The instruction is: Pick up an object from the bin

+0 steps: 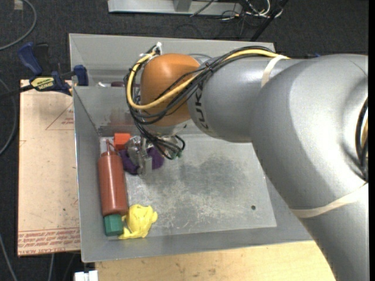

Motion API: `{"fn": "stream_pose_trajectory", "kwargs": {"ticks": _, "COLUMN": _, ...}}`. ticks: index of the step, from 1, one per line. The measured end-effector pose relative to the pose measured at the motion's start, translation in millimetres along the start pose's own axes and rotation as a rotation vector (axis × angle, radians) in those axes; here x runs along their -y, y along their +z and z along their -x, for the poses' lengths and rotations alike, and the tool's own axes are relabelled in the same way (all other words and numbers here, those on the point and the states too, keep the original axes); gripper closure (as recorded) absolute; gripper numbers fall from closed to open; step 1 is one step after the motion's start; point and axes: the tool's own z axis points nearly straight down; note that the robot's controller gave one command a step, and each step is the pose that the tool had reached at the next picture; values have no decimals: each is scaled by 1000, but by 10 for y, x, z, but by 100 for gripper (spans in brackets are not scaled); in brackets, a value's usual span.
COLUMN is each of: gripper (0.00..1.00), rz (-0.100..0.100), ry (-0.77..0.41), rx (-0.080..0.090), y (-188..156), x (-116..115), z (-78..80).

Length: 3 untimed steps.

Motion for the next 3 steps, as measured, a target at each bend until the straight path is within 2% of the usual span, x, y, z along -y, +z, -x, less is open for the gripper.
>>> {"fn": "stream_pose_trajectory", "kwargs": {"ticks": 2, "gripper": 100, "rz": 1, "ry": 11, "rx": 2, "y": -85, "x": 69, "z": 17}}
{"fn": "stream_pose_trajectory", "kwargs": {"ticks": 3, "gripper": 100, "rz": 2, "ry": 33, "rx": -5, "y": -557, "x": 64, "z": -6}}
